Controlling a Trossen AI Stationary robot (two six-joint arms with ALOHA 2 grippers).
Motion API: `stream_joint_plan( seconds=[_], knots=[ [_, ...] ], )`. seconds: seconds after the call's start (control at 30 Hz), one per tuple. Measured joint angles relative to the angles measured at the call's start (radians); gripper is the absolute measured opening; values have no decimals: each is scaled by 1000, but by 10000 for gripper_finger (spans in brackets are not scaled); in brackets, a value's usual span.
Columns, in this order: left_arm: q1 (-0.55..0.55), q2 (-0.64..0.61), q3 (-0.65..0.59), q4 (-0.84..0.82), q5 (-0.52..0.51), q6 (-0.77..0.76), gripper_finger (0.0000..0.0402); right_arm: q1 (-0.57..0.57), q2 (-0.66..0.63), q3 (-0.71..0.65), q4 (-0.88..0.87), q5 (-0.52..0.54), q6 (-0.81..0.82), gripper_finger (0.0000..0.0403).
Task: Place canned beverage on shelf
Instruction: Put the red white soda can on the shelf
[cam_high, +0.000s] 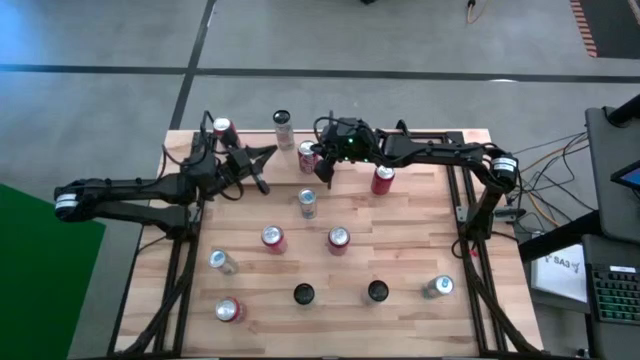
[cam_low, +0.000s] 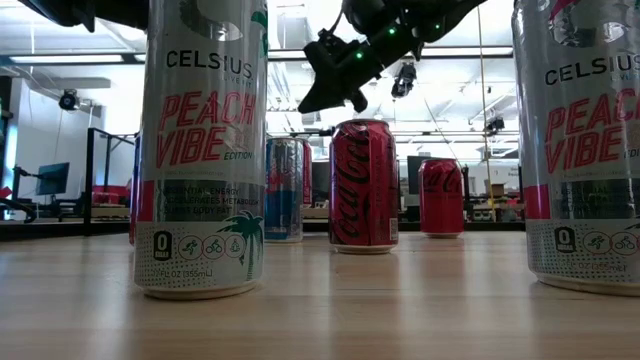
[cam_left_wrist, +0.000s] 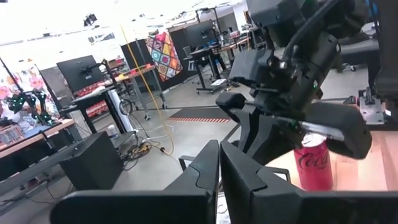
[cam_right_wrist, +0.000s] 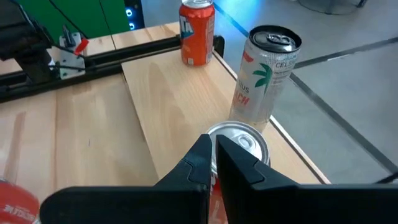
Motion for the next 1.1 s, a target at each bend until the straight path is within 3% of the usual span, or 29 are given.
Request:
stream_joint_plan(
  seconds=[0.23,0.7,0.87,1.1],
  knots=[
    [0,0,0,-12,0,1,0,8,16,0,34,-92,27,12],
    [0,20,-5,-69,3,-10,0,27,47,0,33,-89,12,12],
    [0,102,-22,-94,120,-68,0,27,-20,-1,-6,-89,3,12],
    [17,279,-8,-7,121,-55,0,23,-103,0,-77,-81,-19,12]
  ],
)
